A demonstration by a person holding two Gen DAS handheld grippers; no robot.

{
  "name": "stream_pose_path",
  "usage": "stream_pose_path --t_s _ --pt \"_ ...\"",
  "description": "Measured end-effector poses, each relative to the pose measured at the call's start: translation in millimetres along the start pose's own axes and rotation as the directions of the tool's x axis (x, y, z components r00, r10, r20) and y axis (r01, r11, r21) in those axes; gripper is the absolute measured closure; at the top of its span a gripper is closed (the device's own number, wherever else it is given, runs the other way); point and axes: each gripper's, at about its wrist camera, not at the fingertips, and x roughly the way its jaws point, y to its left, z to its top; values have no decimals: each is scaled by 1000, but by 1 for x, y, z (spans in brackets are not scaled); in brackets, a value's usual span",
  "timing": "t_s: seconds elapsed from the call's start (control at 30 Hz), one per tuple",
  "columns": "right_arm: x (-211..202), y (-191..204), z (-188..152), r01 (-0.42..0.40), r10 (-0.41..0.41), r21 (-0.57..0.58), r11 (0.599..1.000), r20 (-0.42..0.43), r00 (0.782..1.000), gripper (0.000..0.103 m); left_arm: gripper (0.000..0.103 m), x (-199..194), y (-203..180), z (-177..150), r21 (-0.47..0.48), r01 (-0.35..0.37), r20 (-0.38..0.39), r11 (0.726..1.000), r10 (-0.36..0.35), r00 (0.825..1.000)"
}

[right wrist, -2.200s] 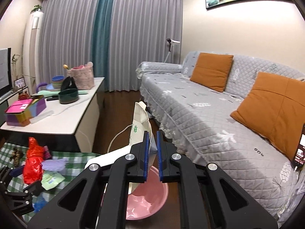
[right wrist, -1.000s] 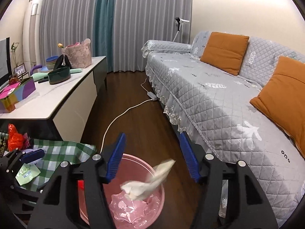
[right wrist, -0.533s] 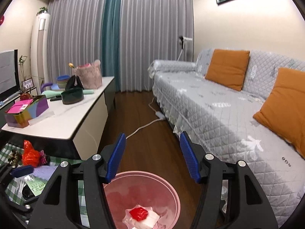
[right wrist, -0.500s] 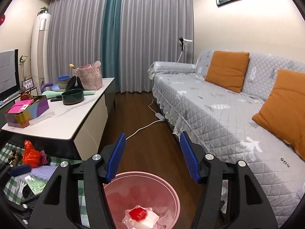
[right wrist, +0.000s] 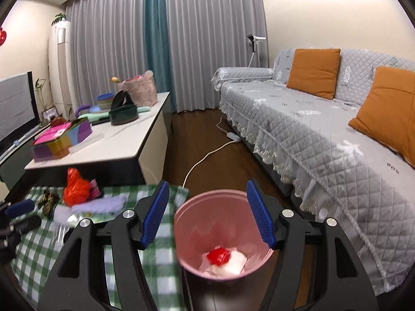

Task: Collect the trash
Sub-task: 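Move both open tools back over the table toward the remaining trash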

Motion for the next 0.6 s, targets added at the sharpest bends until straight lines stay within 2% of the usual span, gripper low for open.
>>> stream_pose_path --t_s 0.13,0.3,0.47,0.6 --pt "-4 19 -13 -55 54 -32 998 -19 998 40 62 -8 24 -18 -47 -49 15 998 50 999" --pt "-6 34 -21 -81 81 -76 994 -2 997 42 63 -7 42 -29 -104 -84 15 991 86 996" --pt "3 33 -24 -112 111 -41 993 -33 993 54 63 -12 51 -32 -68 -148 33 987 150 988" --pt "10 34 -30 -139 138 -1 990 -63 988 58 65 -16 67 -38 -110 -187 22 976 191 981"
